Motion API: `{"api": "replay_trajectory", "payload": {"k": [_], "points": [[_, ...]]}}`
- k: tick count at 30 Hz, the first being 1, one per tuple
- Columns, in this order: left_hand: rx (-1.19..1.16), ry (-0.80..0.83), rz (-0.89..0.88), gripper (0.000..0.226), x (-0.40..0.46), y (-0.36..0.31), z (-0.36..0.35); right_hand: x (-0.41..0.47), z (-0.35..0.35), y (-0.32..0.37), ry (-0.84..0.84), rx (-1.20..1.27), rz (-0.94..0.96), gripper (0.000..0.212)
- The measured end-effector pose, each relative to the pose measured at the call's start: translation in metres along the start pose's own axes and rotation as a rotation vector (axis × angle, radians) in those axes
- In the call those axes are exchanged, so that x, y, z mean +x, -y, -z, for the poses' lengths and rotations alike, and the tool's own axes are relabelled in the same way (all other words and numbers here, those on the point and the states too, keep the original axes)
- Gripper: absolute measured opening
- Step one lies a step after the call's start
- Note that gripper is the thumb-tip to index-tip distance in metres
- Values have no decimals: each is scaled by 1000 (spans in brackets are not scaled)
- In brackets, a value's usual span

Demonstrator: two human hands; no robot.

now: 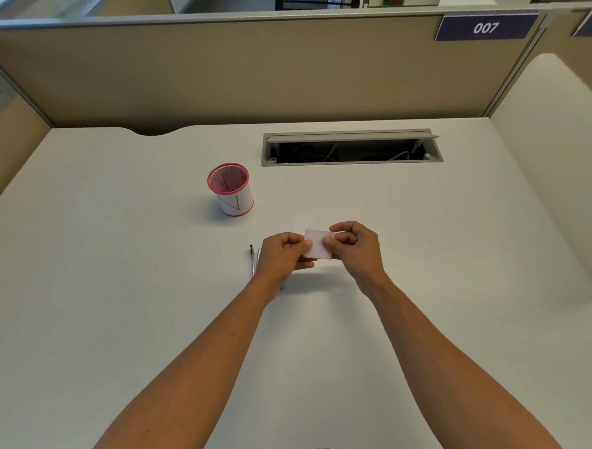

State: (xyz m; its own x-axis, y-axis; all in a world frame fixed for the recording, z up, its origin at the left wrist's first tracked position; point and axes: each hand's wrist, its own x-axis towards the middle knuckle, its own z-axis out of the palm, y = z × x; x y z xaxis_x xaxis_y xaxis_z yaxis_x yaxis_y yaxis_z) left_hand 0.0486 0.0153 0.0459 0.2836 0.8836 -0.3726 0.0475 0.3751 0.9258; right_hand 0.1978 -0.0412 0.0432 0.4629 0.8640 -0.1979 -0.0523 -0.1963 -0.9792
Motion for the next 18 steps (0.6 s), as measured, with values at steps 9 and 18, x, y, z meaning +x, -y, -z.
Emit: {"api": "replay_trajectory", "payload": {"k": [9, 18], "points": [[134, -88, -32, 5, 3, 3, -1, -2, 4, 1, 12, -126, 50, 19], [110, -131, 30, 8, 7, 13, 8, -8, 48, -28, -240, -671, 26, 44]]}}
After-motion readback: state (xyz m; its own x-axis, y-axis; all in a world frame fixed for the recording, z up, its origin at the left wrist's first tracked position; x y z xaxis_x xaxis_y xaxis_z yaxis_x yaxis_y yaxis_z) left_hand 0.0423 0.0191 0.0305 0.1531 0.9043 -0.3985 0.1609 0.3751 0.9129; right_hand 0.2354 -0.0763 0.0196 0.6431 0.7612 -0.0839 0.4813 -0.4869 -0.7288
